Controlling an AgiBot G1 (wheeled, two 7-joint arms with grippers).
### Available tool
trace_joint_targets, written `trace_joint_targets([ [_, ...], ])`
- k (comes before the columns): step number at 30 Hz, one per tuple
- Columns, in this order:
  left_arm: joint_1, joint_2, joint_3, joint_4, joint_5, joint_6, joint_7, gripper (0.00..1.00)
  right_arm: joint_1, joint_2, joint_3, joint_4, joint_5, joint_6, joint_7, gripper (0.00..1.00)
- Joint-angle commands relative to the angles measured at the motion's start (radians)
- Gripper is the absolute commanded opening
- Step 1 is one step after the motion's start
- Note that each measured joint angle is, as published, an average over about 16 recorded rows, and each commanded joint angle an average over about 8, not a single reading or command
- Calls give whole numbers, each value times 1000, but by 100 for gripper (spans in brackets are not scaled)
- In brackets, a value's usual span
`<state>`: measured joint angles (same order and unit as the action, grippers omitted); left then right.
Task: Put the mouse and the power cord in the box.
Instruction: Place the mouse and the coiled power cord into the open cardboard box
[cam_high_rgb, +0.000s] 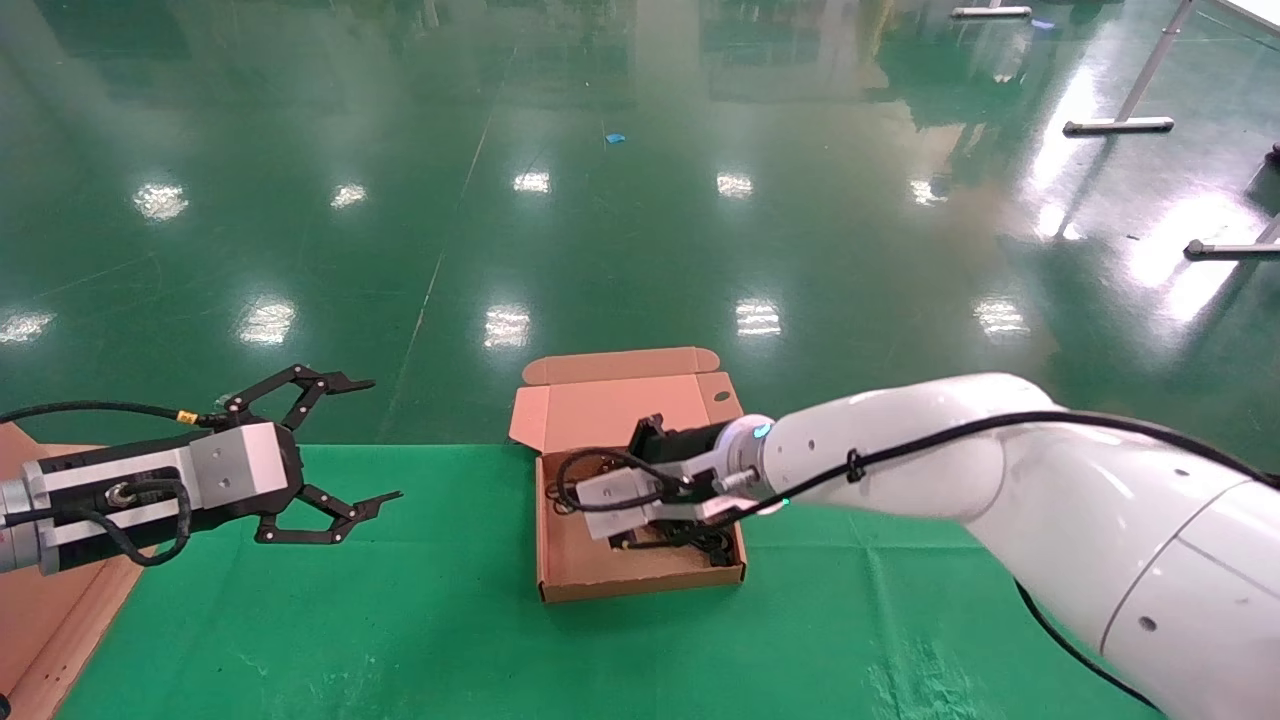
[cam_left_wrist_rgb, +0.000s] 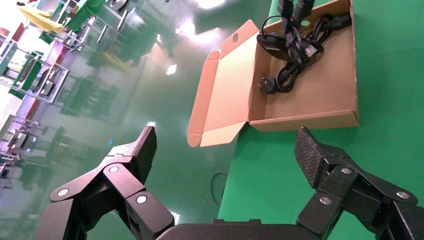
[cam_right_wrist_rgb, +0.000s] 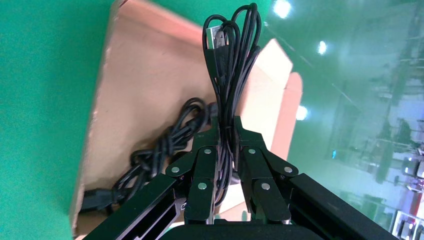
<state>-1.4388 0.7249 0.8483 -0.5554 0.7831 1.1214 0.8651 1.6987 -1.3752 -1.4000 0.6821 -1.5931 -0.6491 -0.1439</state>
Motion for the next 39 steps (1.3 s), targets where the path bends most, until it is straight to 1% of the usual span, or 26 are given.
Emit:
trace_joint_targets([
  [1, -1, 1, 0, 3, 0, 2, 1, 100, -4, 0, -23, -1, -1, 15, 2, 50],
  [4, -2, 1, 0, 5, 0, 3, 2, 100, -13, 1, -40, -12, 3, 28, 14, 86],
  [5, -2, 1, 0, 6, 0, 3, 3, 100, -15, 1, -44, -16, 6, 32, 18, 94],
  [6, -2, 1, -1, 7, 0, 3, 3, 100, -18, 1, -47, -19, 11, 35, 22, 100],
  [12, -1, 1, -1, 8, 1, 2, 4, 100, -26, 2, -55, -30, 23, 44, 31, 100],
  [32, -1, 2, -1, 6, 0, 5, 1, 100, -20, 8, -46, -17, 14, 35, 23, 100],
  [36, 8, -1, -16, -13, -1, 14, -26, 100, -25, 18, -35, -6, 22, 28, 25, 100],
  [39, 23, -6, -39, -43, -4, 29, -69, 100, -41, 36, -4, 8, 45, 4, 34, 100],
])
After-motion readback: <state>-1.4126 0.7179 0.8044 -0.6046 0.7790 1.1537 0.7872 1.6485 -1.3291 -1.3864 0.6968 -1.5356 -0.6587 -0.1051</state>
